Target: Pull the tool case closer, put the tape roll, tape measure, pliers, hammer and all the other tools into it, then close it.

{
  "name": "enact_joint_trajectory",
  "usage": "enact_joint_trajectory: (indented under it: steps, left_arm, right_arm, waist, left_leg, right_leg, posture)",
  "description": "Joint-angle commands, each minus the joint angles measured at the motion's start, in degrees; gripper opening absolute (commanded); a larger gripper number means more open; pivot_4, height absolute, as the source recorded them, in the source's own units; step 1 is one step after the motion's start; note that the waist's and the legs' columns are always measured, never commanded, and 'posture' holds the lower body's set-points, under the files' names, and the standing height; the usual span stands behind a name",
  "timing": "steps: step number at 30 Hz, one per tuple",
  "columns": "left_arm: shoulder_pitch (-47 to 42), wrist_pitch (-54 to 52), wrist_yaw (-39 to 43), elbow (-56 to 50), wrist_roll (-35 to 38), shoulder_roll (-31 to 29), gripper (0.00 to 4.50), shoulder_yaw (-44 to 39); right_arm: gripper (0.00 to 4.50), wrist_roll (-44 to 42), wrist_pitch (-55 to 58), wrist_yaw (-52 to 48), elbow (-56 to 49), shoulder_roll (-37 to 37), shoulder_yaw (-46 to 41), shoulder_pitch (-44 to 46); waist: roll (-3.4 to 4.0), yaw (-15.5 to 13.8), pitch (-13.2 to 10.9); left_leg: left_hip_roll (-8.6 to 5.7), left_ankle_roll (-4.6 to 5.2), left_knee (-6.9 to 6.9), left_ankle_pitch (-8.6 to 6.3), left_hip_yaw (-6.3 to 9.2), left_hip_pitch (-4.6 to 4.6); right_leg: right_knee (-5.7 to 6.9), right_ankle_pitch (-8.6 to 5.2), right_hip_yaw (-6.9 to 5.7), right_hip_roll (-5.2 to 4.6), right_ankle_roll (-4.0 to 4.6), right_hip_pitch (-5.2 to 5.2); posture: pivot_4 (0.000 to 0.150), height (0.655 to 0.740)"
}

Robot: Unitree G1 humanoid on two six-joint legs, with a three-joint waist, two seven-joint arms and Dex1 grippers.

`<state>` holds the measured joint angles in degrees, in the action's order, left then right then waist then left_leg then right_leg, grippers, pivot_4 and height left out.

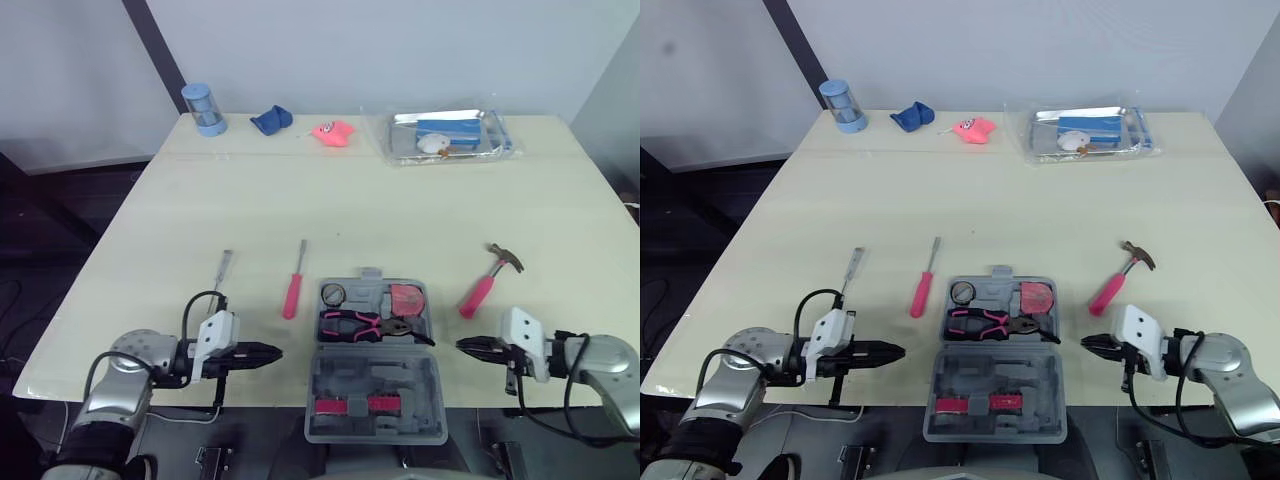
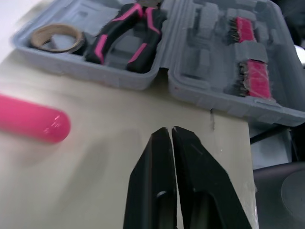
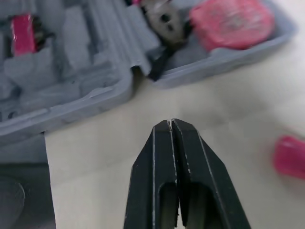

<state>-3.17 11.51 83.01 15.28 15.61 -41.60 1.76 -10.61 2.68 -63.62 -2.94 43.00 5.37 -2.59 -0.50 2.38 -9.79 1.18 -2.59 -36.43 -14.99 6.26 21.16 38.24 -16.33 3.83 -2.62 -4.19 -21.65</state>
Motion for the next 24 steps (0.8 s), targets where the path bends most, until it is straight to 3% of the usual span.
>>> enact_joint_trajectory:
  steps: [1, 24]
  left_arm:
    - [-1.4, 1.7, 0.1, 1.3, -1.5, 0.6, 0.07, 2.0]
    - [-6.7, 2.7, -2.1, 6.4, -4.9, 4.4, 0.07, 6.5]
  right_arm:
    - [0.02, 1.5, -2.2, -0.1, 1.8, -0.9, 1.9, 1.7]
    - [0.02, 5.4, -3.9, 1.0, 6.4, -5.9, 8.0, 6.5]
  waist:
    - [0.00, 0.0, 0.0]
    - [-0.01, 0.1, 0.0]
  left_leg:
    - [0.00, 0.00, 0.00, 0.00, 0.00, -0.01]
    - [0.00, 0.00, -0.01, 0.00, 0.06, -0.04]
  right_leg:
    - [0.00, 0.00, 0.00, 0.00, 0.00, 0.00]
    - [0.07, 0.00, -0.03, 0.01, 0.00, 0.01]
  posture:
    - [0.150, 0.7400]
    - [0.150, 0.7400]
